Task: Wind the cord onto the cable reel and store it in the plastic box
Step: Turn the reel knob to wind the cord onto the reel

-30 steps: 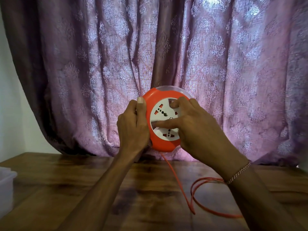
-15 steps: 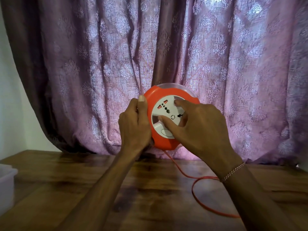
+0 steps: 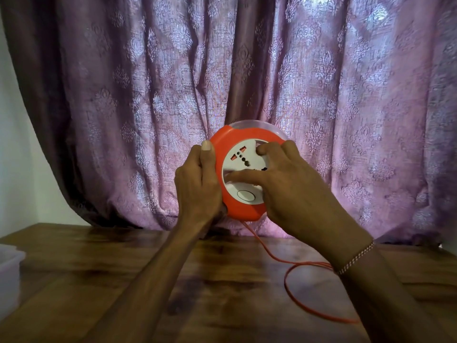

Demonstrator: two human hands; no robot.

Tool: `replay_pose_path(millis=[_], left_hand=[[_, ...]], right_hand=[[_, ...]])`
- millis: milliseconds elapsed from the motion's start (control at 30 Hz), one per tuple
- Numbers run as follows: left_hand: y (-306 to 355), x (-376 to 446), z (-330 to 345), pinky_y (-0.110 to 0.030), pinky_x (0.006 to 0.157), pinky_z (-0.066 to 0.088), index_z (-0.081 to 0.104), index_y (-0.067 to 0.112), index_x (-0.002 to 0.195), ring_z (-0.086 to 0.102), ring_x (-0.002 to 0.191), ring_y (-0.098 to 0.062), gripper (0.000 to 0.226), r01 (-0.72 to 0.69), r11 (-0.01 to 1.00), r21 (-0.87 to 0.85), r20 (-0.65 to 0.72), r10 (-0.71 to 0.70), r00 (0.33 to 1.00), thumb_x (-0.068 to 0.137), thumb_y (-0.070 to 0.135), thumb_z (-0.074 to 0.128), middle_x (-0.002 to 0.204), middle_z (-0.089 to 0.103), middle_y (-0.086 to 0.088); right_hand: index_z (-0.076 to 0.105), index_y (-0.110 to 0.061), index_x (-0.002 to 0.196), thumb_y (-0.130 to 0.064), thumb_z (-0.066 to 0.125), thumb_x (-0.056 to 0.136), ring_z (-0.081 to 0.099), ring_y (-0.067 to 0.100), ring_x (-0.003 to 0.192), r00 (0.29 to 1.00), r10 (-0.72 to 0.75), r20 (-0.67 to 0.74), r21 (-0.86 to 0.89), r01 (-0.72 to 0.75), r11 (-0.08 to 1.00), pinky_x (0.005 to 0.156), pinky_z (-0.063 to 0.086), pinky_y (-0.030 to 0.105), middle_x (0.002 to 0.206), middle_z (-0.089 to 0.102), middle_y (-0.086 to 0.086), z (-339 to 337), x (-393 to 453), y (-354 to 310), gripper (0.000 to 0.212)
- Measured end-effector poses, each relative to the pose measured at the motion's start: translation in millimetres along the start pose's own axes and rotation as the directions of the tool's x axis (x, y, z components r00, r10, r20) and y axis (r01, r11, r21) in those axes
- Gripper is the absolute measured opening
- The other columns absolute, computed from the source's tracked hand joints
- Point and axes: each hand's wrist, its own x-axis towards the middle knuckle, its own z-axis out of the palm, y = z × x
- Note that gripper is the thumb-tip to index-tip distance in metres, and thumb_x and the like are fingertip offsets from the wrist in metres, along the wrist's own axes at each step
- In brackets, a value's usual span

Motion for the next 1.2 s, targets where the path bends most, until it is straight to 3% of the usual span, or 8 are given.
replay_pose_path(millis=[100,200,300,533,667,833,1000,1200], left_hand=[[1.5,-0.4,0.3,-0.056,0.061,0.046,0.044,0.021,0.072,0.050,0.059,-0.025,0.048,-0.013,1.000,0.008,-0.008,0.013,1.000,0.104,0.055,0.030,0.061,0.051,0.004],[2.2,-0.3,1.0,-0.055,0.061,0.043,0.039,0.024,0.069,0.040,0.056,-0.015,0.047,-0.020,0.999,0.028,-0.035,0.021,0.999,0.103,0.056,0.031,0.060,0.047,0.010],[1.3,0.3,0.8,-0.055,0.060,0.043,0.038,0.023,0.069,0.040,0.056,-0.015,0.048,0.000,0.999,0.038,-0.040,0.002,0.999,0.103,0.057,0.032,0.060,0.047,0.010],[0.9,0.2,1.4,-0.055,0.061,0.046,0.041,0.024,0.068,0.048,0.058,-0.016,0.049,0.025,1.000,0.014,-0.037,-0.025,0.999,0.102,0.057,0.031,0.060,0.051,0.003],[0.4,0.4,1.8,-0.048,0.057,0.044,0.039,0.028,0.066,0.044,0.054,-0.009,0.047,0.011,0.999,0.038,-0.041,-0.010,0.999,0.103,0.057,0.029,0.058,0.049,0.007],[-2.4,1.7,1.8,-0.040,0.055,0.038,0.037,0.031,0.066,0.043,0.053,-0.007,0.045,-0.008,0.999,0.052,-0.057,0.011,0.998,0.103,0.056,0.028,0.060,0.051,0.014],[-7.0,3.3,0.8,-0.036,0.053,0.041,0.041,0.030,0.068,0.048,0.054,-0.007,0.046,0.009,0.999,0.036,-0.058,-0.007,0.998,0.103,0.057,0.028,0.062,0.054,0.013],[-4.6,2.8,1.9,-0.039,0.054,0.040,0.039,0.030,0.067,0.045,0.054,-0.007,0.046,-0.008,0.998,0.055,-0.067,0.012,0.998,0.104,0.056,0.029,0.062,0.053,0.013]], right_hand=[[0.065,-0.048,0.122,-0.047,0.022,0.074,0.048,0.034,0.106,0.994,-0.004,-0.107,-0.007,0.004,1.000,0.081,0.047,0.042,0.121,0.057,0.013,3.4,-0.7,-1.3,0.064],[0.058,-0.054,0.126,-0.042,0.046,0.076,0.058,0.031,0.095,0.978,0.045,-0.204,-0.059,-0.058,0.997,0.067,0.049,0.036,0.101,0.065,0.004,8.0,-2.4,-1.5,0.053],[0.061,-0.047,0.127,-0.064,0.062,0.073,0.068,0.034,0.074,0.929,0.162,-0.333,-0.043,-0.186,0.982,0.056,0.051,0.034,0.080,0.075,0.000,12.6,-2.1,-4.4,0.057],[0.059,-0.029,0.133,-0.072,0.043,0.088,0.068,0.039,0.079,0.907,0.227,-0.356,0.054,-0.223,0.973,0.065,0.053,0.039,0.091,0.077,0.007,18.0,1.2,-7.6,0.064],[0.073,-0.028,0.112,-0.071,0.058,0.082,0.068,0.032,0.065,0.883,0.199,-0.425,0.015,-0.213,0.977,0.053,0.048,0.033,0.070,0.074,0.004,10.3,-0.7,-2.1,0.055],[0.072,-0.030,0.102,-0.037,0.062,0.091,0.053,0.027,0.100,0.943,-0.005,-0.332,0.068,0.029,0.997,0.059,0.051,0.039,0.107,0.064,0.002,6.5,0.4,5.5,0.017],[0.064,-0.047,0.122,-0.039,0.018,0.076,0.041,0.030,0.127,0.993,-0.048,-0.107,-0.012,0.047,0.999,0.070,0.051,0.040,0.142,0.047,0.005,5.6,0.6,1.1,0.065],[0.066,-0.051,0.118,-0.039,0.024,0.076,0.050,0.028,0.114,0.982,-0.019,-0.190,-0.045,0.010,0.999,0.063,0.035,0.029,0.127,0.056,0.005,7.4,-0.1,-1.9,0.060]])
